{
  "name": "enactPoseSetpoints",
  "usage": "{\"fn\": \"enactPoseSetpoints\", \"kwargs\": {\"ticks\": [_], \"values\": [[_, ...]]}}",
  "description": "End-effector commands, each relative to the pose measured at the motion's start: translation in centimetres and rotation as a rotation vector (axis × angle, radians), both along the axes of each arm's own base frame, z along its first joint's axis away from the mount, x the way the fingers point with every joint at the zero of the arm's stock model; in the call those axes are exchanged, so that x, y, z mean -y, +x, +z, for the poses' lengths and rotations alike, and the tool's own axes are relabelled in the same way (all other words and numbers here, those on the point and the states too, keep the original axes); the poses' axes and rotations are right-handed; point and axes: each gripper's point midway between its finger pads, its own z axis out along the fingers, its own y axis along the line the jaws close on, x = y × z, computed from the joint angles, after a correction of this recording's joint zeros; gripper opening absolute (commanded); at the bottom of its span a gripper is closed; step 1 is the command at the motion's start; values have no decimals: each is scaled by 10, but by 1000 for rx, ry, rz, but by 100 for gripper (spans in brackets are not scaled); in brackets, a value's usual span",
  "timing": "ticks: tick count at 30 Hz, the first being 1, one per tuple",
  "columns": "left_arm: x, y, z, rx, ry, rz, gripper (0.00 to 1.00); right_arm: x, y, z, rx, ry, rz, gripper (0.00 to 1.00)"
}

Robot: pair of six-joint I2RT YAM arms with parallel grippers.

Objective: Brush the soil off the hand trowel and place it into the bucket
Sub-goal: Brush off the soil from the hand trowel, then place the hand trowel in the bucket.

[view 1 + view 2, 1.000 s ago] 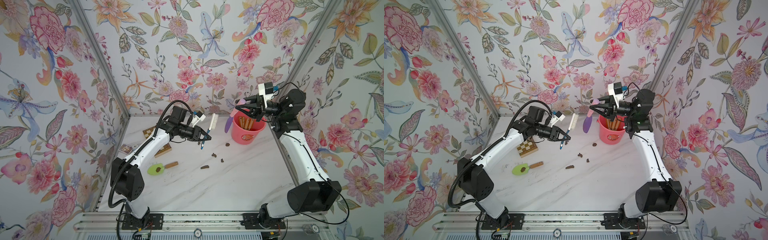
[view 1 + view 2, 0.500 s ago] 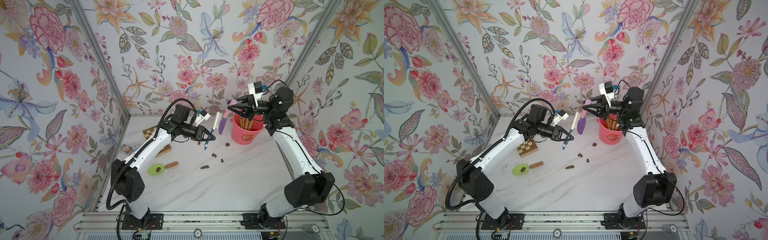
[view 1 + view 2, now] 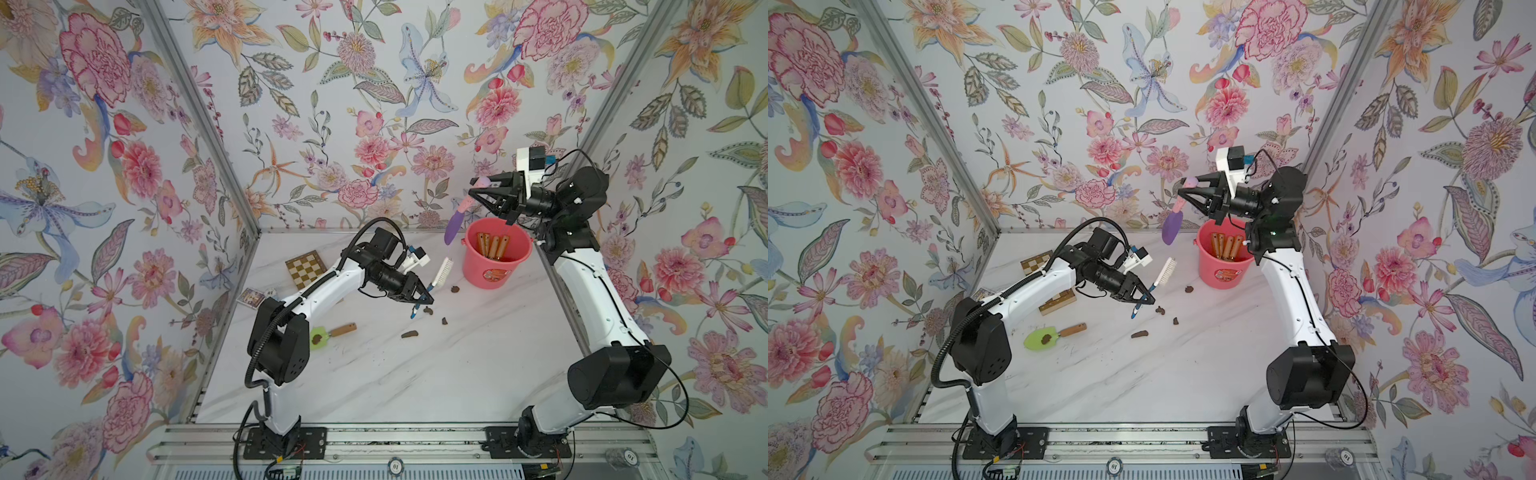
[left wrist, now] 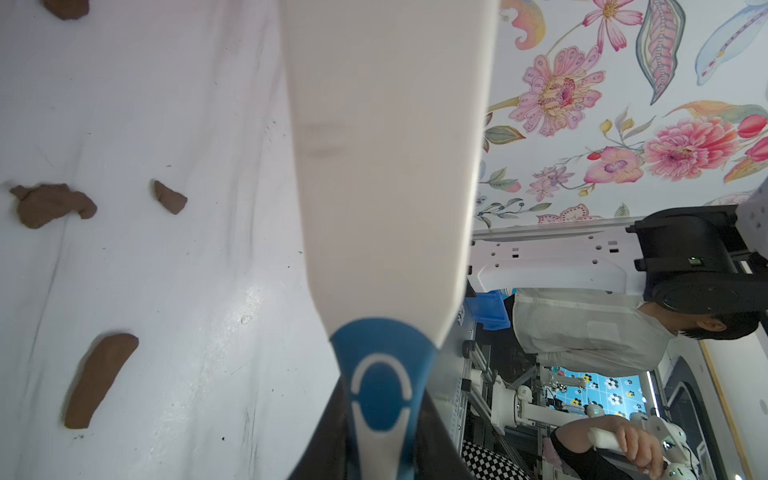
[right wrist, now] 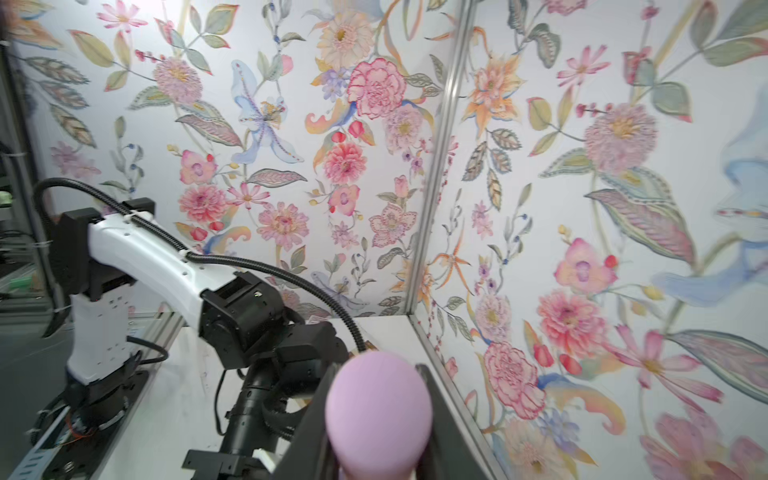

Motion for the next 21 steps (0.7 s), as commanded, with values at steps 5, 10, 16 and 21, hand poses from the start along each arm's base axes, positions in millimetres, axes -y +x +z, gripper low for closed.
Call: {"fn": "enactPoseSetpoints", "kwargs": {"ticks": [5,10,16,21], "values": [[3,44,8,172,37,186,0,100,93,-24,-53,53,-691,6],[-3,66,30,284,35,316,0,155,140,-85,-131,-42,-971,7],[-7,77,35,320,55,375,0,183,173,-151,-245,-102,-1036,9],[-9,83,32,325,71,413,0,183,183,-202,-348,-142,-1015,12]]}}
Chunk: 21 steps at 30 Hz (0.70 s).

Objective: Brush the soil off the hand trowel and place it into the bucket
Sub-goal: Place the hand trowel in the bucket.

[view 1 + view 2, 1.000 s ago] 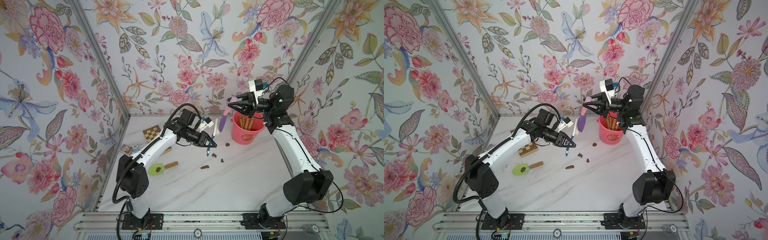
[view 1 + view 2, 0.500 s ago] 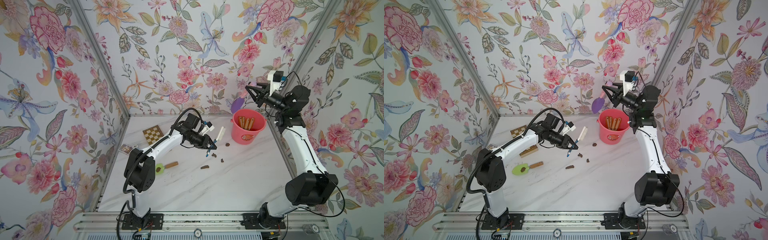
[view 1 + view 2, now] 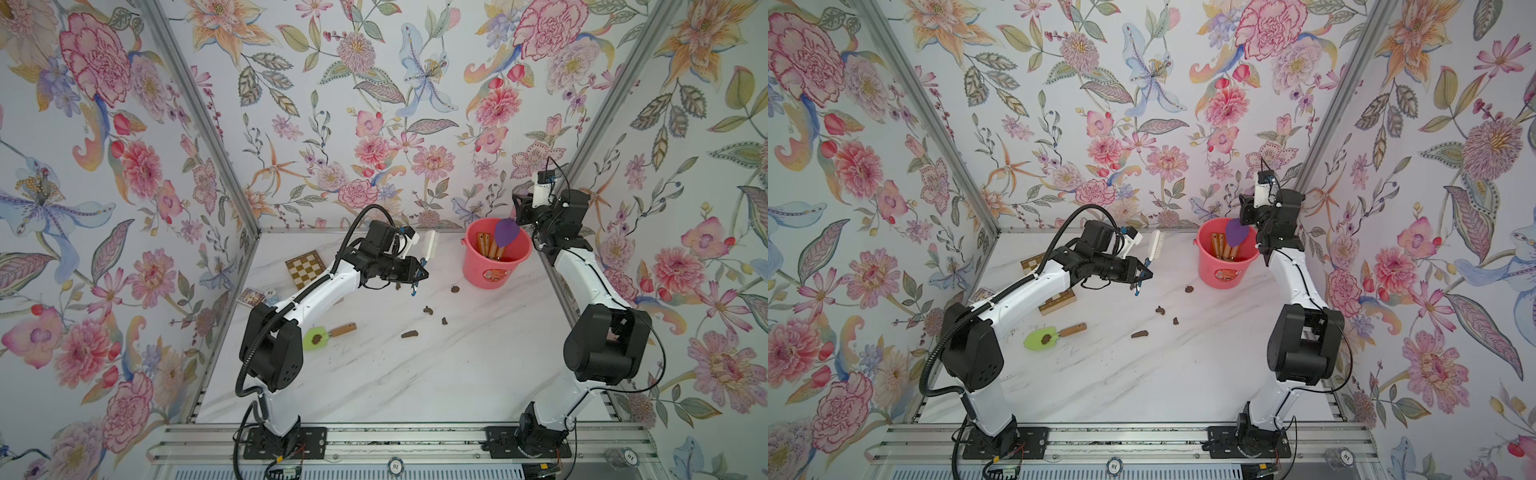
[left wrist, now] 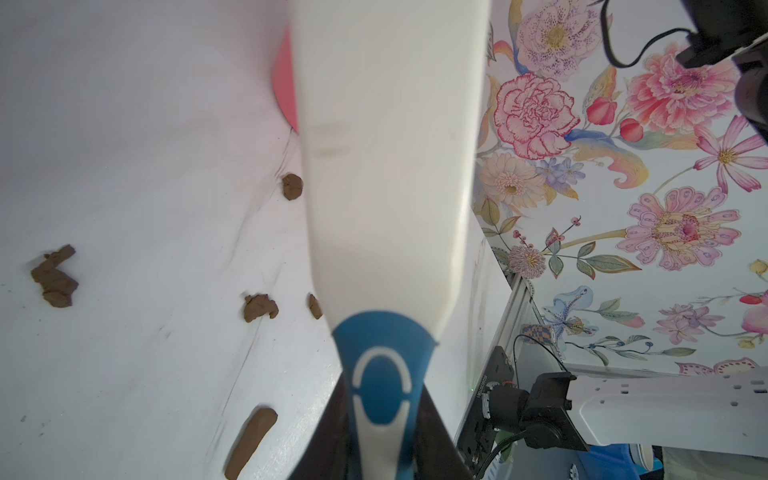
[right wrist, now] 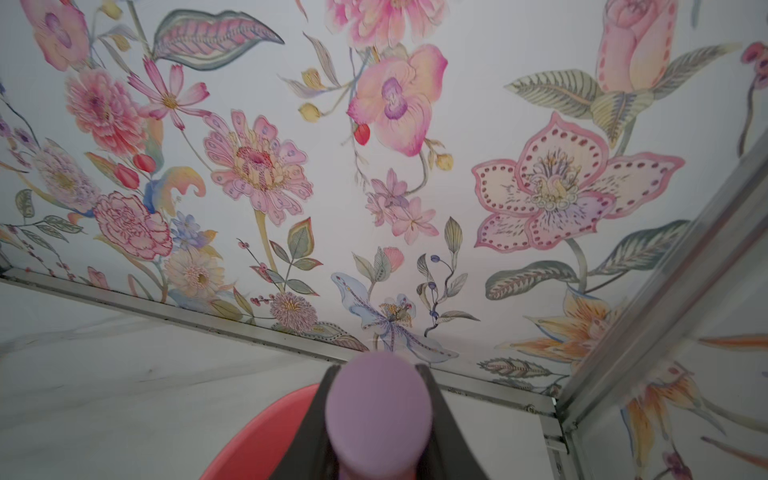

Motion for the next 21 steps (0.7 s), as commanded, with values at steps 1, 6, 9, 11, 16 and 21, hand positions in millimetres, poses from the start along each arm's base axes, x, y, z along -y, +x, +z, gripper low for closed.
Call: {"fn": "enactPoseSetpoints", "kwargs": {"ticks": [1,6,9,11,16,21], "values": [[-2,7,19,58,-18,48,0,-3,-1,-20,-37,2,8,13],[1,14,18,60,-14,57,0,-12,0,-58,-109,33,26,16],[3,17,20,68,-14,56,0,-14,0,-81,-149,46,22,22],[3,19,23,79,-12,56,0,-17,-1,-93,-169,62,29,24],[1,21,29,108,2,59,0,-17,1,-98,-178,72,9,36],[-1,19,31,117,4,61,0,-19,-1,-77,-168,106,-5,43]]}}
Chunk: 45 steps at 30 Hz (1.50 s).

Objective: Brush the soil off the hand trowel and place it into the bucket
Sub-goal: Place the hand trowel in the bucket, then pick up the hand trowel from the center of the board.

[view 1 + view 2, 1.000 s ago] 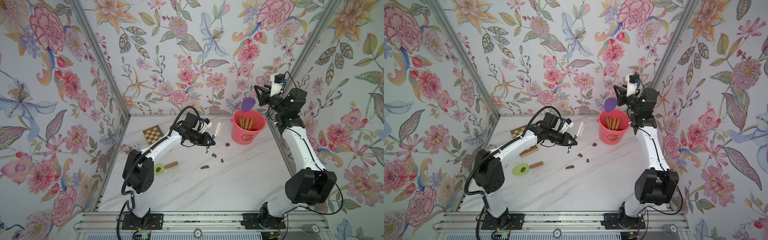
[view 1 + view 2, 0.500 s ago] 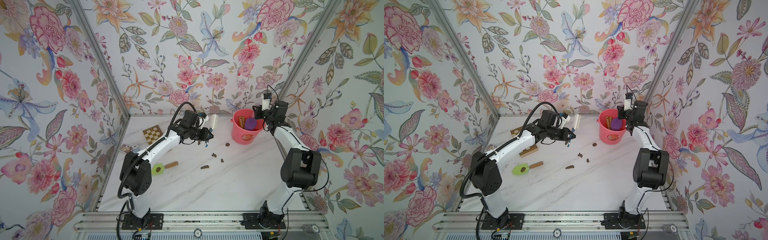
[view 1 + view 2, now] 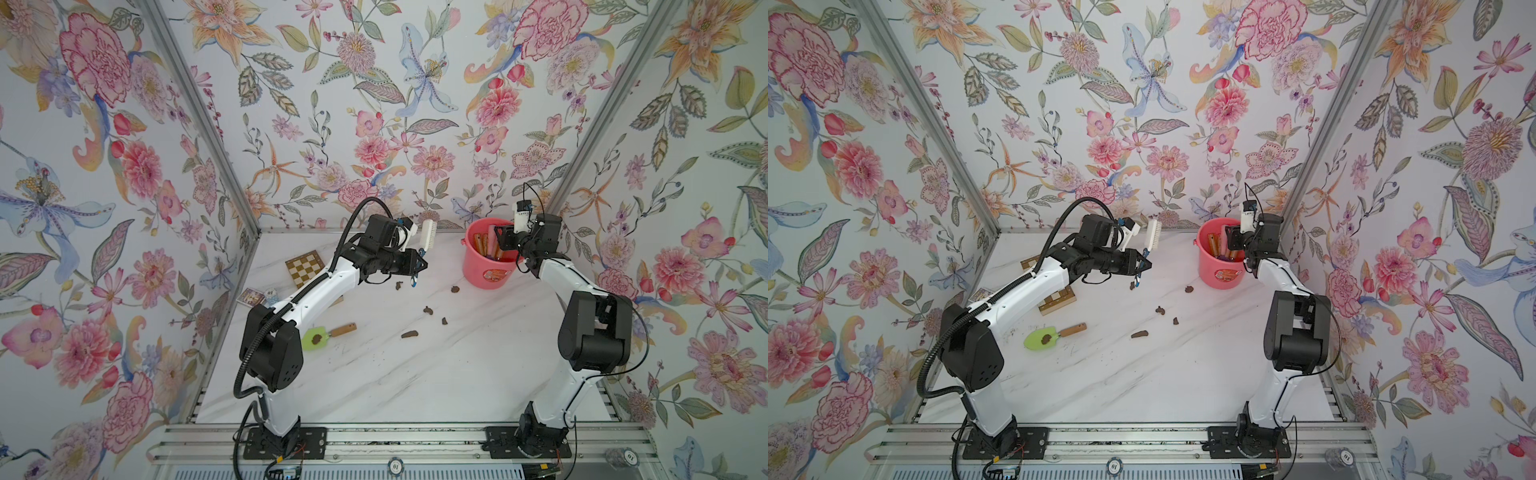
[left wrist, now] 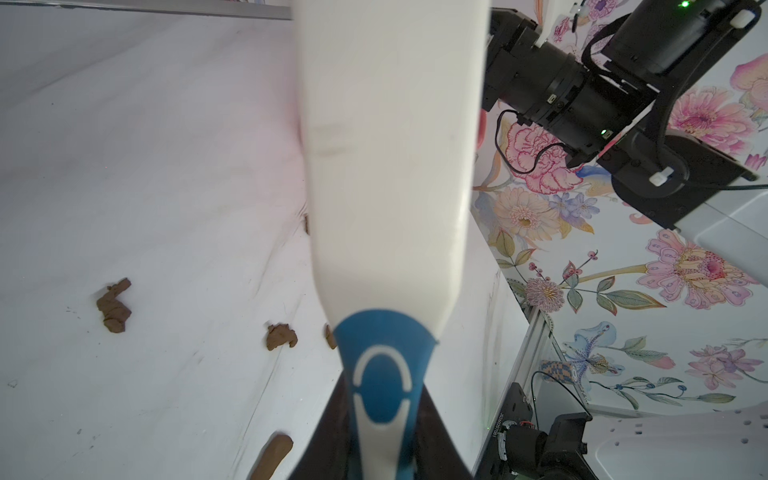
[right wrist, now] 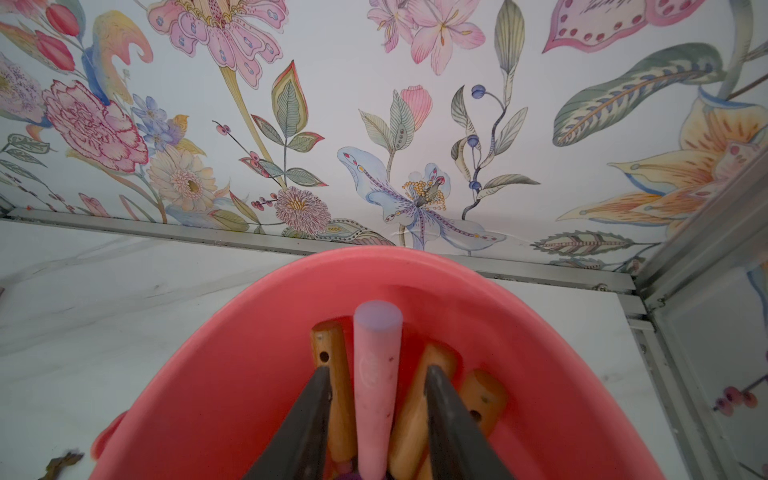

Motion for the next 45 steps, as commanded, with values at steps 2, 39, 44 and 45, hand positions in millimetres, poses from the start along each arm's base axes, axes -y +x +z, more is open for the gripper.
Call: {"fn": "enactPoseSetpoints", "kwargs": {"ticks": [2,39,44,45], "values": [[-1,1,13,56,-5,2,0,-8,-3,41,57,32,-19,50],[-142,19,72,213,74,415,0,-226,-169,83,-246,788,-107,99],[-175,-3,57,190,148,474,0,-239,-179,30,-364,720,-257,99],[-185,-9,52,185,178,494,0,-245,-184,21,-383,710,-285,99]]}}
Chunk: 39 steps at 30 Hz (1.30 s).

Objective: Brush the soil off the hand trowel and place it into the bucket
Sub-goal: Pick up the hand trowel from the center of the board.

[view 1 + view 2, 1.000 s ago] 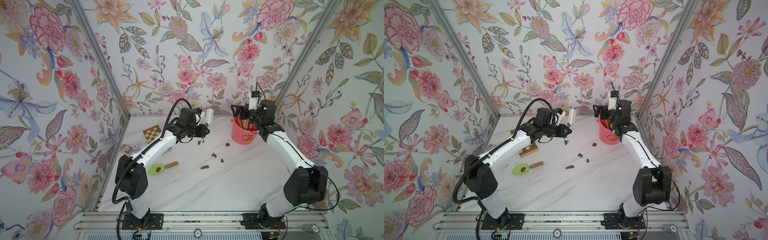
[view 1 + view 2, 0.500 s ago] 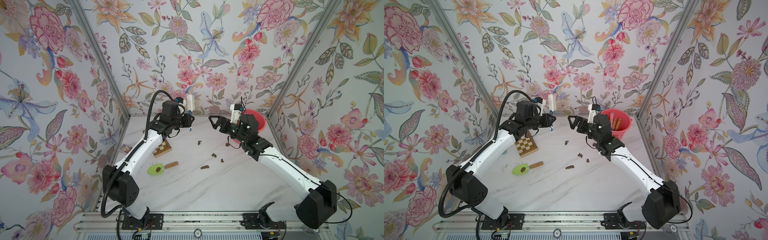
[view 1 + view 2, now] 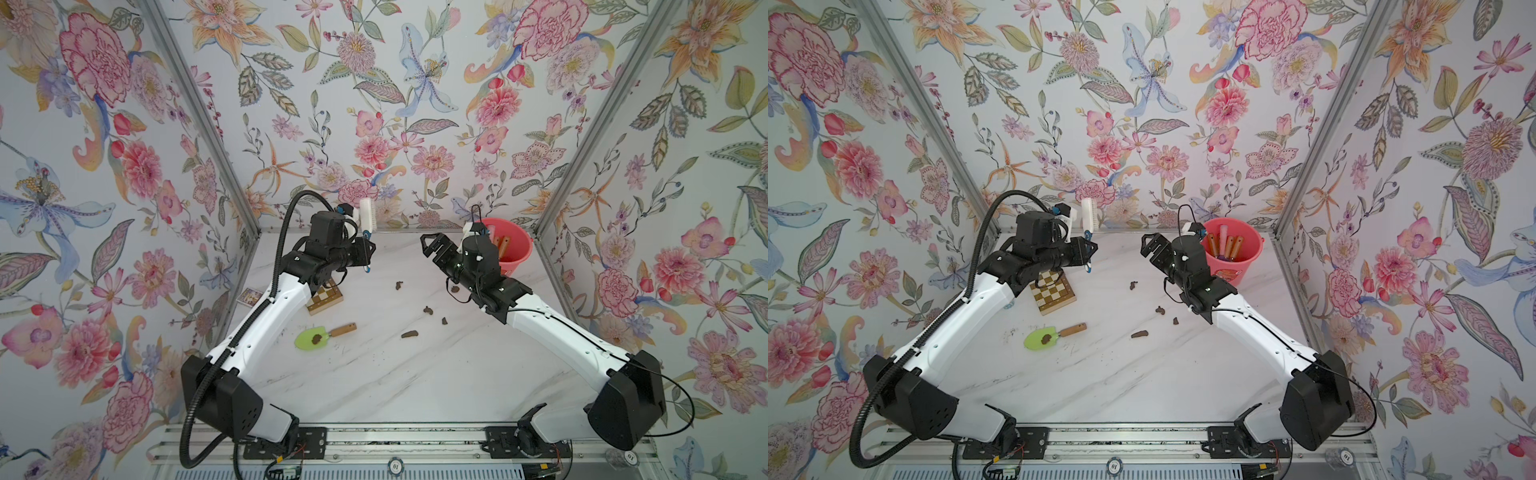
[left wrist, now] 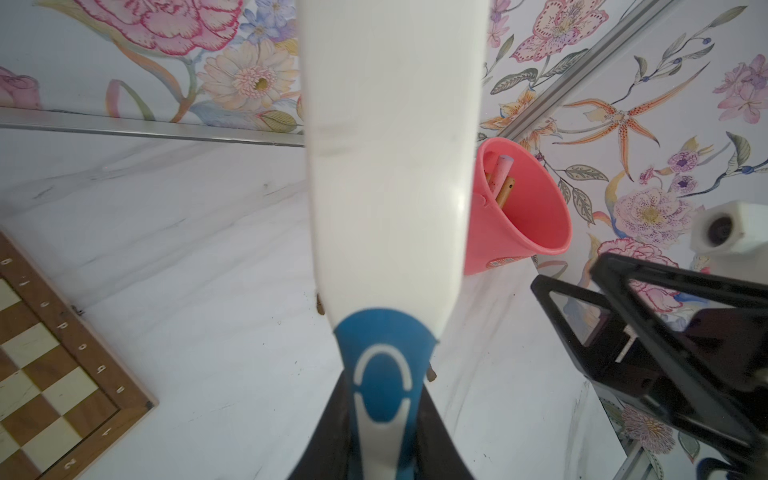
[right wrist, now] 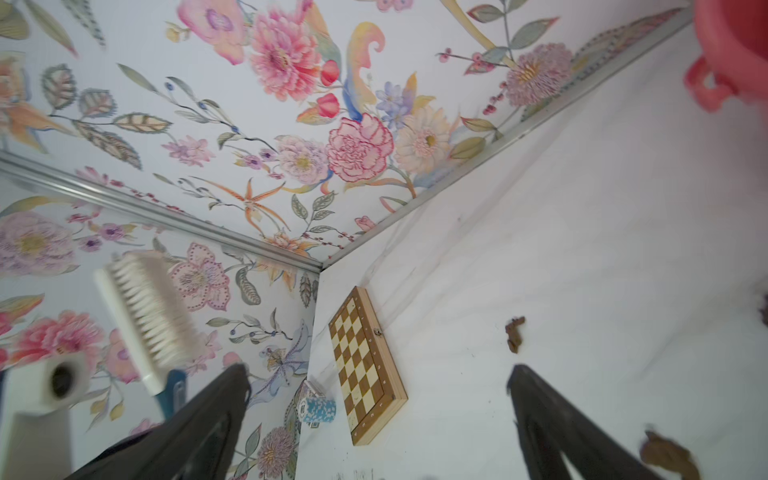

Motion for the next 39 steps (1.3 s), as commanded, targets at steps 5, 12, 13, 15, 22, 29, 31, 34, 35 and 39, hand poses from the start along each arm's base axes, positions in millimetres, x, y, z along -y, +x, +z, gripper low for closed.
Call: {"fn": "enactPoseSetpoints", "kwargs": {"ticks": [5,12,13,15,22,29,31,34,35,39], "values": [[-73,-43,-34,-60,212,161,0,-43,-31,-86,-265,-35,-112,96],[-101,-78,-45,-29,264,201,0,-120,-62,-140,-401,19,-91,85],[-102,-82,-46,-25,261,201,0,-129,-65,-144,-405,21,-89,85],[-105,-90,-48,-16,256,197,0,-151,-72,-152,-411,6,-81,81],[-119,-110,-42,35,279,218,0,-198,-92,-184,-477,-19,-94,74],[-135,-122,-40,72,309,271,0,-202,-96,-197,-512,-25,-159,67],[-137,-124,-41,81,297,288,0,-202,-99,-201,-528,-24,-166,66],[-144,-126,-39,95,291,328,0,-204,-99,-208,-541,-16,-166,65],[-147,-126,-40,95,295,345,0,-206,-100,-209,-549,-11,-165,64],[-154,-129,-39,106,305,375,0,-213,-98,-213,-557,-5,-158,62]]}}
